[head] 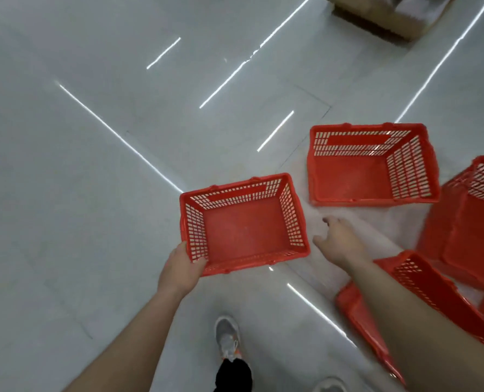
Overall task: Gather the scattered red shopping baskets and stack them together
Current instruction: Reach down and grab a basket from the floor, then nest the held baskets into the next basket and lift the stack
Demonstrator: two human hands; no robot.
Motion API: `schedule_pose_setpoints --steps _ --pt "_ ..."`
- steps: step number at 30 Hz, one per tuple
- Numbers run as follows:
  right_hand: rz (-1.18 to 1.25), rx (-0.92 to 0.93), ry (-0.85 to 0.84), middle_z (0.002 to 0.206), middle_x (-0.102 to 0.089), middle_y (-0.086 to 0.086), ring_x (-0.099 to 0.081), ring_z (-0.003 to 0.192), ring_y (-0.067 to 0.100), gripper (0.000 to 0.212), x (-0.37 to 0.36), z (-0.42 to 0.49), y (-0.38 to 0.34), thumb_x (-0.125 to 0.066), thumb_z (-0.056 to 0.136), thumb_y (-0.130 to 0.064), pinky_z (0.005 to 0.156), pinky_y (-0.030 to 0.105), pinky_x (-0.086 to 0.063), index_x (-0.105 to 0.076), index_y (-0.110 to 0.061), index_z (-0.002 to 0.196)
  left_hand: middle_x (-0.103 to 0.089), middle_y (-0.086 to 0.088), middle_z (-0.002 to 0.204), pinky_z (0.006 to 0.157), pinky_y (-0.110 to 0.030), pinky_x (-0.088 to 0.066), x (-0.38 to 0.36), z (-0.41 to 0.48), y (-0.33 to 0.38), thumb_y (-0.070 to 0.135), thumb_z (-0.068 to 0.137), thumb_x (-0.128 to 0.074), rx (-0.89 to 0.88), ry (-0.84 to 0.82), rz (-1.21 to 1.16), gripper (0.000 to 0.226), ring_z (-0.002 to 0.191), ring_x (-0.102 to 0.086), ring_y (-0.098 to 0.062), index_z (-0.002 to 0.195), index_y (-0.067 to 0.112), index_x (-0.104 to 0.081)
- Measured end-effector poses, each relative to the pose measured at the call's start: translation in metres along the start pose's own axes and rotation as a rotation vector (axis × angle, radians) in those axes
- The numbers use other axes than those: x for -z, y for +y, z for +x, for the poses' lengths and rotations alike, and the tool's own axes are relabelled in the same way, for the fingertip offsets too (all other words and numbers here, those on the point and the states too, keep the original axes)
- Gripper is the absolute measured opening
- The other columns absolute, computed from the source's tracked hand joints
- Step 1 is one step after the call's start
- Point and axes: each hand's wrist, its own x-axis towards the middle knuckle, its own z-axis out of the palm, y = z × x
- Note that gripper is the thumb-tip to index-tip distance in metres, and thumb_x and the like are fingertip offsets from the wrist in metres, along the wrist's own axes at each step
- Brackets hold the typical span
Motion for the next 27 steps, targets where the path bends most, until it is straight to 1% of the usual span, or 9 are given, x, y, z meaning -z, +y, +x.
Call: schedule_pose_setpoints --steps 3,5,7,11,13,15,19,23,27 --pt "-0.022 -0.043 0.016 0.145 -0.047 0.017 -0.045 0.133 0.033 0.067 -0.031 0.045 -0.007 -0.064 0.086 -0.034 0.108 0.044 -0.039 -0.043 -0.009 0.145 -0.065 -0.008 0.124 0.079 -0.034 -0.045 -0.008 0.046 -0.036 0.050 0.077 -0.068 0.055 0.019 0.011 0.063 0.107 -0.064 -0.027 0.129 0.016 -0.053" --pt "-0.018 -0.063 0.034 0.145 -0.047 0.019 -0.045 0.133 0.034 0.068 -0.055 0.077 -0.008 -0.065 0.086 -0.033 0.109 0.043 -0.039 -0.044 -0.006 0.145 -0.059 -0.008 0.133 0.089 -0.042 -0.049 -0.021 0.081 -0.058 0.057 0.076 -0.064 0.096 0.025 0.040 0.074 0.116 -0.060 -0.029 0.136 0.017 -0.046" --pt "-0.032 -0.068 0.037 0.143 -0.047 0.021 -0.045 0.131 0.037 0.069 -0.080 0.107 -0.005 -0.066 0.085 -0.032 0.108 0.043 -0.039 -0.043 -0.006 0.144 -0.053 -0.010 0.142 0.097 -0.049 -0.048 -0.038 0.113 -0.076 0.059 0.076 -0.063 0.144 0.043 0.047 0.084 0.124 -0.055 -0.031 0.144 0.017 -0.038" --pt "-0.081 -0.059 0.063 0.139 -0.046 0.025 -0.044 0.127 0.044 0.069 -0.124 0.166 0.007 -0.065 0.085 -0.031 0.104 0.047 -0.038 -0.039 -0.005 0.144 -0.044 -0.012 0.150 0.101 -0.056 -0.046 -0.077 0.164 -0.099 0.062 0.075 -0.062 0.215 0.092 -0.046 0.094 0.130 -0.051 -0.035 0.150 0.017 -0.027" --pt "-0.060 -0.065 0.097 0.138 -0.046 0.026 -0.043 0.127 0.045 0.071 -0.141 0.190 0.015 -0.063 0.086 -0.030 0.104 0.049 -0.038 -0.035 -0.006 0.146 -0.046 -0.012 0.147 0.099 -0.058 -0.047 -0.097 0.183 -0.109 0.061 0.076 -0.063 0.239 0.099 -0.101 0.092 0.127 -0.053 -0.036 0.149 0.019 -0.026" --pt "0.025 -0.075 0.100 0.138 -0.048 0.023 -0.047 0.126 0.044 0.070 -0.155 0.209 0.022 -0.063 0.086 -0.027 0.104 0.051 -0.041 -0.033 -0.008 0.146 -0.053 -0.009 0.138 0.093 -0.058 -0.052 -0.115 0.196 -0.115 0.060 0.076 -0.066 0.241 0.104 -0.150 0.083 0.116 -0.061 -0.033 0.144 0.023 -0.033" --pt "0.260 -0.022 0.106 0.133 -0.056 0.017 -0.056 0.119 0.036 0.065 -0.169 0.222 0.031 -0.062 0.082 -0.019 0.102 0.051 -0.046 -0.039 -0.010 0.142 -0.056 -0.009 0.133 0.089 -0.058 -0.054 -0.133 0.208 -0.121 0.050 0.081 -0.071 0.270 0.155 -0.176 0.075 0.110 -0.064 -0.033 0.142 0.022 -0.037" --pt "0.434 -0.027 0.203 0.138 -0.054 0.010 -0.054 0.122 0.024 0.073 -0.148 0.209 0.032 -0.063 0.082 -0.031 0.105 0.043 -0.042 -0.035 -0.013 0.147 -0.066 -0.009 0.124 0.087 -0.055 -0.056 -0.118 0.198 -0.115 0.030 0.090 -0.070 0.334 0.074 -0.358 0.054 0.099 -0.070 -0.031 0.137 0.015 -0.048" --pt "0.533 -0.025 0.202 0.130 -0.059 0.001 -0.059 0.115 0.020 0.072 -0.101 0.171 0.027 -0.061 0.079 -0.043 0.101 0.043 -0.047 -0.039 -0.018 0.143 -0.066 -0.008 0.119 0.084 -0.055 -0.057 -0.082 0.164 -0.081 0.026 0.091 -0.069 0.320 0.130 -0.425 0.050 0.093 -0.070 -0.030 0.136 0.015 -0.049"
